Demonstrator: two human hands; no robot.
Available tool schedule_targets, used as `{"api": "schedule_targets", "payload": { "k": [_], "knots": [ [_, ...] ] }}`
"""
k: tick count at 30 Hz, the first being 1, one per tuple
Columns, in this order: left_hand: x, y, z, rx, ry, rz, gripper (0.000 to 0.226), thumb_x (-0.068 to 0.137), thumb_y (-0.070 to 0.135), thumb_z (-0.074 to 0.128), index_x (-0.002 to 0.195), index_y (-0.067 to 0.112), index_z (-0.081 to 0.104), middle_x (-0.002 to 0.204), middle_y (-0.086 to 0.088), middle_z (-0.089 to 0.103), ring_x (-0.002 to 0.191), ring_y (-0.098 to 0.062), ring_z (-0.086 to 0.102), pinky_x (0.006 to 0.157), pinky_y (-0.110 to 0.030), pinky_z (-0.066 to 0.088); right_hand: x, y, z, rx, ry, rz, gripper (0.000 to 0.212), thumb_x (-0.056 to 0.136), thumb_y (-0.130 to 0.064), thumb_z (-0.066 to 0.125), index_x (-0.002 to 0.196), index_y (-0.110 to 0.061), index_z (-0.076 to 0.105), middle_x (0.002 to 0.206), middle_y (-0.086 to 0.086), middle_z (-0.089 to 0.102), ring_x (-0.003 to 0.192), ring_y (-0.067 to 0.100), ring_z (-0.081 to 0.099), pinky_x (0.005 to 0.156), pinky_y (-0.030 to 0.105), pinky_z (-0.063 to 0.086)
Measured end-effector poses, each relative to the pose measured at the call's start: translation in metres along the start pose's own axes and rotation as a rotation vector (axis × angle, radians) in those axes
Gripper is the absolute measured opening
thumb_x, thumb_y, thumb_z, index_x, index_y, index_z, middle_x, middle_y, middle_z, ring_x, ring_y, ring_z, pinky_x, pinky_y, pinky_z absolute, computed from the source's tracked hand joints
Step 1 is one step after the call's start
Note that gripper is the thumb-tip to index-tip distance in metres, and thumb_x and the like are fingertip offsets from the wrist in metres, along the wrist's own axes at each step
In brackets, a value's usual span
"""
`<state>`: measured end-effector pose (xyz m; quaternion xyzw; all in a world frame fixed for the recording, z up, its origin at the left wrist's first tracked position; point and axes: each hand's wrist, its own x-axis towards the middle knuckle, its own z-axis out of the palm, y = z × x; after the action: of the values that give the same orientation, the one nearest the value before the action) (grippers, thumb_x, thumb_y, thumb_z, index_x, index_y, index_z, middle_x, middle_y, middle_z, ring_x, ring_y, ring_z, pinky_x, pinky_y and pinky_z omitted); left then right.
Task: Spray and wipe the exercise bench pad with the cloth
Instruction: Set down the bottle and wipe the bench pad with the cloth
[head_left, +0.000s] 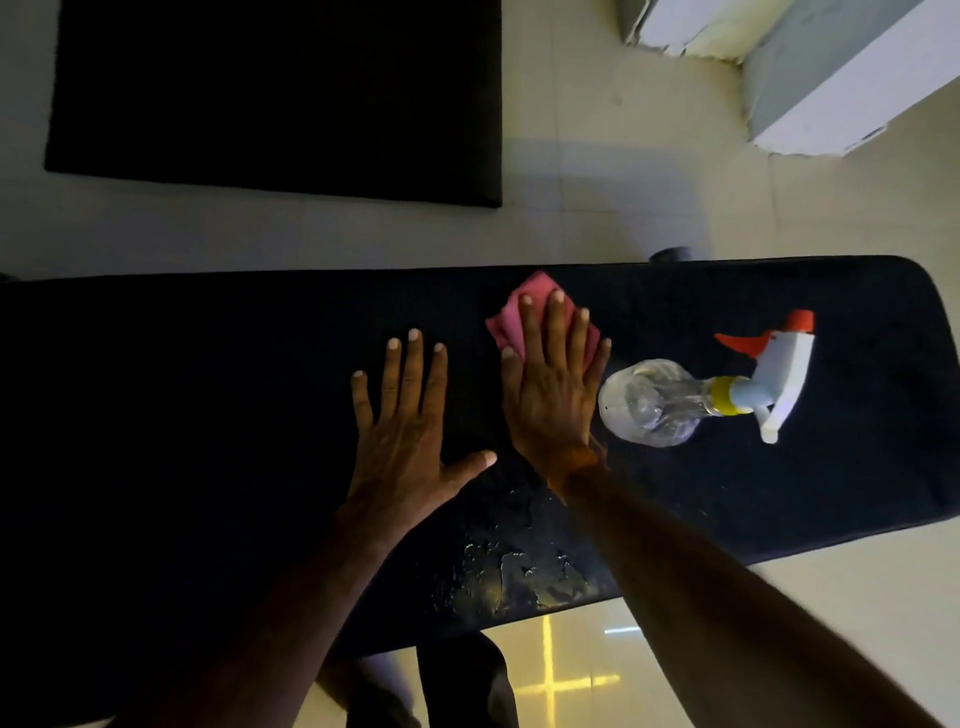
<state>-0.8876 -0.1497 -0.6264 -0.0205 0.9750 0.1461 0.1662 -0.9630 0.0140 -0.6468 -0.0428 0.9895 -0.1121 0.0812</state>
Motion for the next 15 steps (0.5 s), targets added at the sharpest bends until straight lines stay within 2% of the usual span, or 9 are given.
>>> {"api": "schedule_targets", "payload": {
  "k": [3, 5, 9, 12, 15],
  "knots": [
    [-0.005, -0.002, 0.000, 0.000, 0.000, 0.036, 0.126, 0.071, 0.091, 0.033, 0.164, 0.017, -0.006, 0.171, -0.013, -0.019, 0.158, -0.031, -0.017, 0.122, -0.063, -0.004, 0.032, -0.012, 0.001, -0.019, 0.053, 0.060, 0.065, 0.106, -0.049, 0.015, 0.166, -0.024, 0.009, 0.174, 0.012, 0.003, 0.159, 0.041, -0.001, 0.126, 0.064, -0.002],
    [-0.011, -0.006, 0.002, 0.002, -0.002, 0.068, 0.124, 0.072, 0.091, 0.034, 0.164, 0.018, -0.005, 0.171, -0.012, -0.019, 0.158, -0.031, -0.017, 0.122, -0.061, -0.006, 0.028, -0.012, 0.004, 0.011, 0.060, 0.089, 0.064, 0.107, -0.047, 0.016, 0.166, -0.024, 0.007, 0.174, 0.012, 0.001, 0.159, 0.040, -0.002, 0.126, 0.063, -0.001],
    [-0.023, -0.008, 0.004, -0.003, -0.016, 0.098, 0.124, 0.075, 0.090, 0.042, 0.164, 0.019, -0.007, 0.170, -0.012, -0.020, 0.158, -0.030, -0.018, 0.121, -0.059, -0.009, -0.057, 0.003, 0.002, -0.004, 0.016, -0.041, 0.062, 0.110, -0.044, 0.019, 0.166, -0.023, 0.007, 0.174, 0.010, 0.001, 0.160, 0.033, -0.003, 0.128, 0.057, 0.003],
    [-0.034, -0.008, 0.007, 0.002, -0.019, 0.117, 0.126, 0.074, 0.088, 0.050, 0.164, 0.019, -0.004, 0.171, -0.012, -0.019, 0.158, -0.029, -0.017, 0.122, -0.059, -0.008, -0.051, 0.014, -0.004, 0.006, -0.021, -0.129, 0.062, 0.109, -0.046, 0.017, 0.166, -0.025, 0.008, 0.174, 0.008, 0.000, 0.160, 0.033, -0.004, 0.128, 0.057, 0.005],
    [-0.043, -0.016, 0.011, 0.007, -0.001, 0.128, 0.124, 0.074, 0.089, 0.045, 0.164, 0.018, -0.001, 0.172, -0.011, -0.013, 0.158, -0.027, -0.014, 0.122, -0.059, -0.005, -0.039, -0.003, -0.001, 0.040, 0.007, 0.027, 0.063, 0.107, -0.048, 0.014, 0.166, -0.029, 0.004, 0.174, 0.006, -0.002, 0.160, 0.032, -0.006, 0.128, 0.059, 0.002]
  ]
}}
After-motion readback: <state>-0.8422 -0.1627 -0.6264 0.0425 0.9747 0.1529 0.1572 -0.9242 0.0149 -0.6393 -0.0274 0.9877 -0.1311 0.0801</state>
